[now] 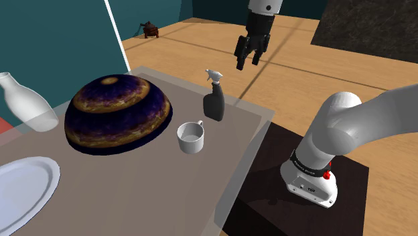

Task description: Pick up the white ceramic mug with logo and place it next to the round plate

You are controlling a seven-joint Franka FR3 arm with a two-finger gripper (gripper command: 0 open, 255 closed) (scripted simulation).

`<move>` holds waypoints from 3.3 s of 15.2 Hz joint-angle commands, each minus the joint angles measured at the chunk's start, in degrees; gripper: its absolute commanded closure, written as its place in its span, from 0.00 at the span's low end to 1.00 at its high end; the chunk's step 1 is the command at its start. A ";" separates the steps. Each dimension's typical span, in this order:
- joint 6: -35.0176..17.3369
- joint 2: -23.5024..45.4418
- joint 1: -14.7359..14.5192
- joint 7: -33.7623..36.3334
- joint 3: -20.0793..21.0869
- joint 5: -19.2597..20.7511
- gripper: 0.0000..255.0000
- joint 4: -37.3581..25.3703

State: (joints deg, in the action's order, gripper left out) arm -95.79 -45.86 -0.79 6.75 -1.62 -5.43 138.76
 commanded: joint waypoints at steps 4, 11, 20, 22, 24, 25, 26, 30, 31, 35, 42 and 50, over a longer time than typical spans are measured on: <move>-3.63 2.34 -1.38 3.01 3.72 -1.46 0.00 1.45; -12.32 10.63 -4.17 10.13 12.34 -3.92 0.00 2.35; -22.69 26.34 -5.93 20.63 23.06 -2.63 0.00 -1.60; -24.64 30.49 -6.04 23.44 25.30 -1.21 0.00 -3.24; -26.38 34.87 -6.18 26.50 27.38 0.75 0.00 -5.15; -27.15 37.15 -6.29 28.13 28.32 1.93 0.00 -6.21; -27.85 39.49 -6.42 29.81 29.21 3.26 0.00 -7.34; -30.24 43.67 -6.81 32.62 30.24 5.81 0.00 -8.21; -31.02 44.11 -6.81 32.82 30.27 6.07 0.00 -7.82; -34.57 46.34 -6.79 33.87 30.32 7.51 0.00 -6.21; -34.57 46.34 -6.80 33.87 30.30 7.51 0.00 -6.21; -34.56 46.33 -6.80 33.86 30.31 7.50 1.00 -6.21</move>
State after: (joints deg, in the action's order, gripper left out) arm -130.35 0.47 -7.60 40.62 28.69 2.06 132.54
